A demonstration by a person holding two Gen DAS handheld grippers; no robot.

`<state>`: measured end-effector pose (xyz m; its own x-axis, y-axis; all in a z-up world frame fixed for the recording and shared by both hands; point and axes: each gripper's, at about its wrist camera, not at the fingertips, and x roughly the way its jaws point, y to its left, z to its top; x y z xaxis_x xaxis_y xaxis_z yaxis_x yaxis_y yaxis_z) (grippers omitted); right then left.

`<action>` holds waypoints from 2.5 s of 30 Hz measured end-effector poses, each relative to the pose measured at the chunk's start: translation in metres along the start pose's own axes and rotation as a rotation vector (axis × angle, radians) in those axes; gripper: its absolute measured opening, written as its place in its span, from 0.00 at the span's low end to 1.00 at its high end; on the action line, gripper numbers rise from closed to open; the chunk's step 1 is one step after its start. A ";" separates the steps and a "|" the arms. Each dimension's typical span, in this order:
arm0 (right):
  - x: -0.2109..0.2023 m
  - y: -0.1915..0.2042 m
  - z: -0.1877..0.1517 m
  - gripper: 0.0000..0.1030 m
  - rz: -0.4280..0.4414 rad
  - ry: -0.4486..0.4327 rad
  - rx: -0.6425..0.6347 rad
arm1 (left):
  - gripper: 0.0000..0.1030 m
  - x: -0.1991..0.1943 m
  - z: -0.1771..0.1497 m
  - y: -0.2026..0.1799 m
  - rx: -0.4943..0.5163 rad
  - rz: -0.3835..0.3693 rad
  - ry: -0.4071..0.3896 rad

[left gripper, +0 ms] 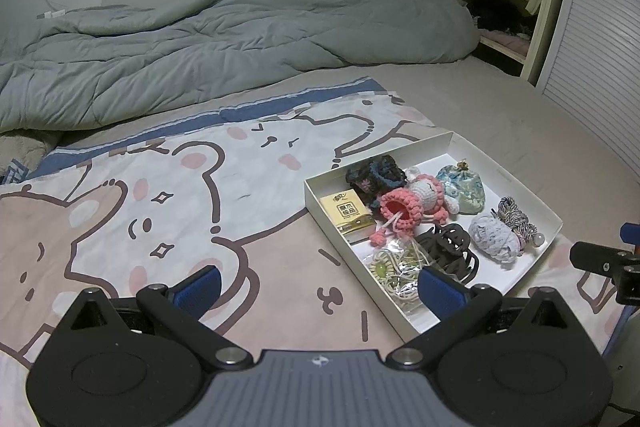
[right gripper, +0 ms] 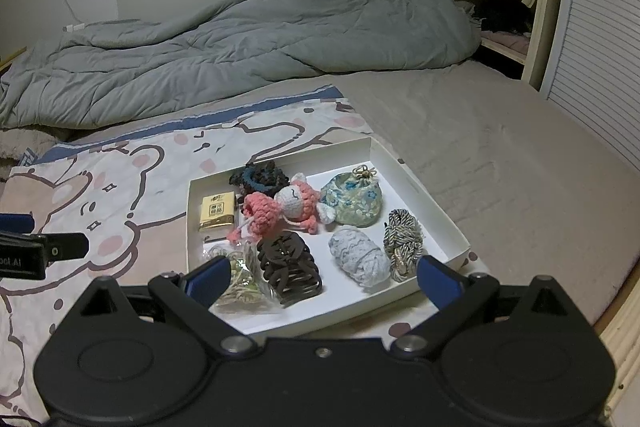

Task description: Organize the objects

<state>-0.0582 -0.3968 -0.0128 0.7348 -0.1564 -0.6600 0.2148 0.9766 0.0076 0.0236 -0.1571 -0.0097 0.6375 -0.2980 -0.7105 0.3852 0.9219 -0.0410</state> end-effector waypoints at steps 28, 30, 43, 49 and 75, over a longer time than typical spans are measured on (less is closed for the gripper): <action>0.003 0.001 -0.002 0.97 0.005 0.008 0.000 | 1.00 0.002 0.000 -0.003 0.007 0.009 0.008; 0.003 0.001 -0.001 0.97 0.005 0.008 0.000 | 1.00 0.002 -0.001 -0.003 0.007 0.009 0.007; 0.004 0.000 -0.002 0.97 0.005 0.011 0.003 | 1.00 0.002 -0.001 -0.004 0.010 0.011 0.010; 0.004 0.000 -0.002 0.97 0.005 0.011 0.004 | 1.00 0.003 -0.001 -0.005 0.010 0.009 0.012; 0.004 -0.001 -0.001 0.98 0.006 0.011 0.004 | 1.00 0.003 -0.001 -0.006 0.004 0.002 0.016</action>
<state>-0.0566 -0.3982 -0.0164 0.7289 -0.1489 -0.6683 0.2128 0.9770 0.0143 0.0228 -0.1632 -0.0118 0.6277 -0.2922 -0.7215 0.3869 0.9214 -0.0366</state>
